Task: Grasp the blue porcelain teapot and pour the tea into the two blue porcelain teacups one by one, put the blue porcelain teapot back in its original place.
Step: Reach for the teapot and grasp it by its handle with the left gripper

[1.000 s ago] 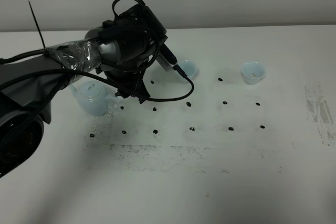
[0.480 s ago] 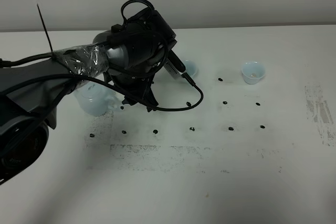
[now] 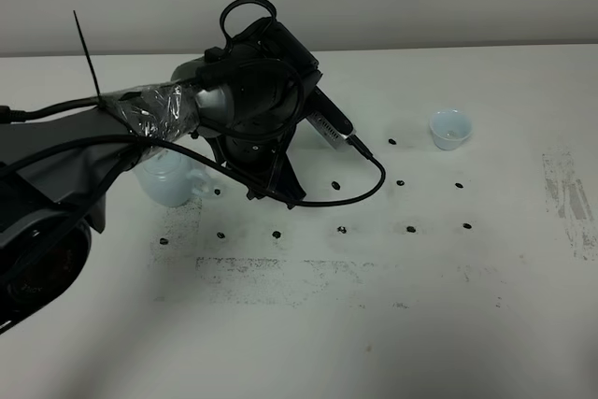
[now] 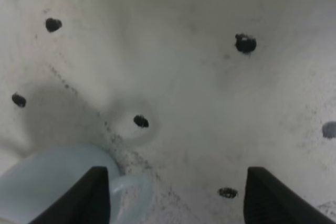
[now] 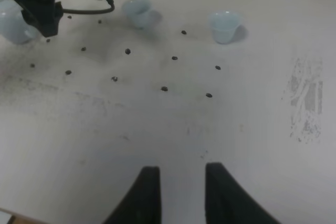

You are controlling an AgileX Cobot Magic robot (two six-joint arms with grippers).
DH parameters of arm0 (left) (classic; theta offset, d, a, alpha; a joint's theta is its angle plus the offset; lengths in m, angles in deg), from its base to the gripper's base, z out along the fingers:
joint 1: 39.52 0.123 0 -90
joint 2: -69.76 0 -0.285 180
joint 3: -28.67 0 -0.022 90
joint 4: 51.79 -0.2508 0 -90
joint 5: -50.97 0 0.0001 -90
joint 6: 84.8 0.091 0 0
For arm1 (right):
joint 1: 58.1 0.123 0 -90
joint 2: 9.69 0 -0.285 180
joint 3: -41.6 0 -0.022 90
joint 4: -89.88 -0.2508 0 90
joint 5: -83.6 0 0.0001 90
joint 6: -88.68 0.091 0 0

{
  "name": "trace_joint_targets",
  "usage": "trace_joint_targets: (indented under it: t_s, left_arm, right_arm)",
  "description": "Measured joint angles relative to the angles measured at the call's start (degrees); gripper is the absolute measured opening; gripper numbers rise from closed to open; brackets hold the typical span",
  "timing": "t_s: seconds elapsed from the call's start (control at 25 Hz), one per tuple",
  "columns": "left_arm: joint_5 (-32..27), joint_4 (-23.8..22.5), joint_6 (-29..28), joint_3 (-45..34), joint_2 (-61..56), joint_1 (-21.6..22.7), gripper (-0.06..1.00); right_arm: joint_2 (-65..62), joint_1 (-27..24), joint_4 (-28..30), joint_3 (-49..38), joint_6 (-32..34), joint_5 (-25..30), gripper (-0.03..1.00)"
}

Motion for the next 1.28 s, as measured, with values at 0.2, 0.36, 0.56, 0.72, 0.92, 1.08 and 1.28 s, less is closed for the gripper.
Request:
trace_joint_targets:
  t_s: [0.2,0.36,0.56,0.72,0.92,1.08,1.28]
  left_arm:
    - [0.46,0.31,0.0,0.0,1.25,0.0,0.56]
    - [2.04,-0.76,0.0,0.0,2.15,0.0,0.56]
    - [-0.29,-1.93,-2.06,0.0,2.32,0.0,0.56]
    - [-4.44,-2.73,-2.66,0.0,2.32,0.0,0.56]
    - [-4.65,-2.46,-2.85,0.0,2.32,0.05,0.56]
    - [-4.65,-1.39,-2.85,0.0,2.32,0.05,0.56]
    - [-4.65,-0.88,-3.23,0.0,2.32,0.05,0.56]
  right_arm:
    - [0.0,0.0,0.0,0.0,0.0,0.0,0.24]
    - [0.0,0.0,0.0,0.0,0.0,0.0,0.24]
    - [0.0,0.0,0.0,0.0,0.0,0.0,0.24]
    - [0.0,0.0,0.0,0.0,0.0,0.0,0.24]
    - [0.0,0.0,0.0,0.0,0.0,0.0,0.24]
    - [0.0,0.0,0.0,0.0,0.0,0.0,0.24]
    - [0.0,0.0,0.0,0.0,0.0,0.0,0.24]
